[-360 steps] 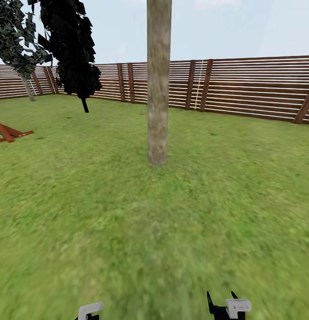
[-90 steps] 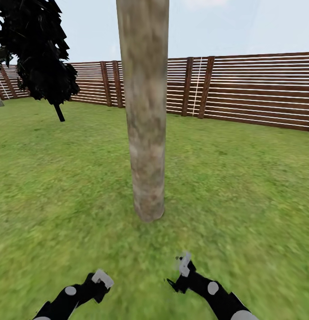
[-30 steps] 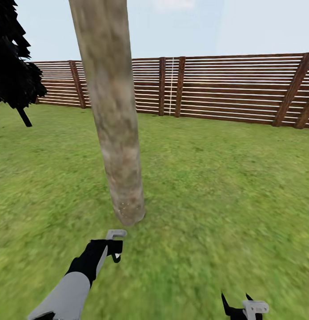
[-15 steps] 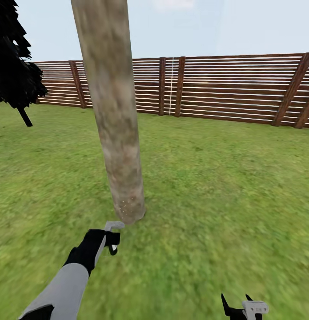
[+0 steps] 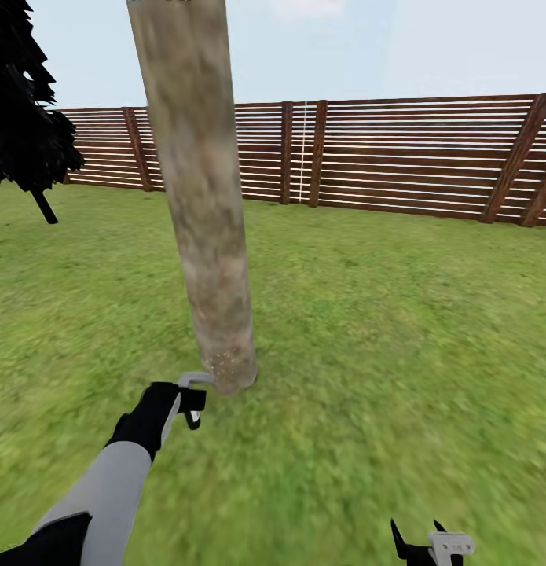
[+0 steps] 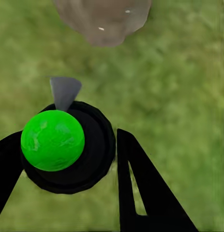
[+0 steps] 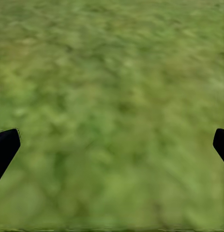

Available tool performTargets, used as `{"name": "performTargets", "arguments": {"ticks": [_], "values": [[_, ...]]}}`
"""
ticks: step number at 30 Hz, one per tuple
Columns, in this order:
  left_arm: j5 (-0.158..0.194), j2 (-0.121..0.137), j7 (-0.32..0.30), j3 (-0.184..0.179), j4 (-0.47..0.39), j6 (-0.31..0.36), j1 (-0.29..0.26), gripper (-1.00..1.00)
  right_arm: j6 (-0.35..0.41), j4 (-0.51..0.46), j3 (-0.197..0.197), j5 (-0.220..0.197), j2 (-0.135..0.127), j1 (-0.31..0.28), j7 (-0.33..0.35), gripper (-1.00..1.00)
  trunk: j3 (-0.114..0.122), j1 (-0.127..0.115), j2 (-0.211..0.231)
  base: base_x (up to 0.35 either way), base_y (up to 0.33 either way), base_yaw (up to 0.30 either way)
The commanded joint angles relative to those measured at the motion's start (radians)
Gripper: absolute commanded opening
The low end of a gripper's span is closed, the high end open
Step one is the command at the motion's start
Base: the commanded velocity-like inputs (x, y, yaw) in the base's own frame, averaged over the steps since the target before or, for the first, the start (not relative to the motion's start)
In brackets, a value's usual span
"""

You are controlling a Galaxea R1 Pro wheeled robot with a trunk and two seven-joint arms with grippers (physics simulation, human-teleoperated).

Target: In the garden, pick up the pesticide atomizer on the floor and spray pesticide onto both trees until each tree trunk is fully covered.

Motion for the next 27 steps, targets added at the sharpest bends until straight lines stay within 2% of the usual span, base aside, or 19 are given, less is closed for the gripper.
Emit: {"name": "performTargets", "arguments": {"ticks": [1, 3, 5, 13, 15, 17, 20, 22, 24, 26, 27], "values": [[-0.007, -0.012, 0.0, -0.001, 0.0, -0.001, -0.001, -1.0, 0.0, 0.0, 0.0, 0.0, 0.0, 0.0, 0.0, 1.0, 0.0, 0.0, 0.0, -0.258, 0.065, 0.0], [-0.007, -0.039, 0.0, -0.001, -0.013, -0.001, -0.005, -1.0, 0.0, 0.001, 0.0, 0.0, 0.0, 0.0, 0.0, 1.0, 0.0, 0.0, 0.0, -0.304, 0.068, 0.0], [-0.007, -0.043, -0.001, -0.002, -0.035, 0.001, -0.006, -1.0, 0.0, 0.001, 0.0, 0.0, 0.0, 0.0, 0.0, 1.0, 0.0, 0.0, 0.0, -0.155, 0.027, 0.0], [-0.007, -0.024, -0.002, -0.001, -0.14, 0.075, -0.022, -1.0, 0.001, 0.001, 0.0, 0.001, 0.0, 0.0, 0.0, 1.0, 0.0, 0.0, 0.0, -0.015, 0.003, 0.0], [-0.006, -0.037, -0.003, -0.002, -0.143, 0.077, -0.023, -1.0, 0.001, 0.001, 0.0, 0.001, 0.0, 0.0, 0.0, 1.0, 0.0, 0.0, 0.0, 0.0, 0.0, 0.0], [-0.005, -0.066, -0.003, -0.005, -0.143, 0.077, -0.027, -1.0, 0.001, 0.001, 0.0, 0.001, 0.0, 0.0, 0.0, 1.0, 0.0, 0.0, 0.0, 0.0, 0.0, 0.0], [-0.004, -0.077, -0.02, -0.07, -0.143, 0.079, -0.029, -1.0, 0.001, 0.001, 0.0, 0.001, 0.0, 0.0, 0.0, 1.0, 0.0, 0.0, 0.0, 0.0, 0.0, 0.0], [0.0, -0.069, -0.024, -0.089, -0.142, 0.08, -0.029, -1.0, 0.001, 0.001, 0.0, 0.002, 0.0, 0.0, 0.0, 1.0, 0.0, 0.0, 0.0, 0.0, 0.0, 0.0], [-0.001, -0.048, -0.025, -0.09, -0.143, 0.08, -0.029, -1.0, 0.001, 0.001, 0.0, 0.002, 0.0, 0.0, 0.0, 1.0, 0.0, 0.0, 0.0, 0.0, 0.0, -0.121], [0.006, -0.013, -0.025, -0.089, -0.142, 0.081, -0.029, -1.0, 0.001, 0.001, 0.0, 0.001, 0.0, 0.0, 0.001, 1.0, 0.0, 0.0, 0.0, 0.0, 0.0, -0.251], [0.03, 0.012, -0.025, -0.089, -0.142, 0.081, -0.028, -1.0, 0.001, 0.001, 0.0, 0.002, 0.0, 0.0, 0.001, 1.0, 0.0, 0.0, 0.0, 0.0, 0.0, -0.289]]}}
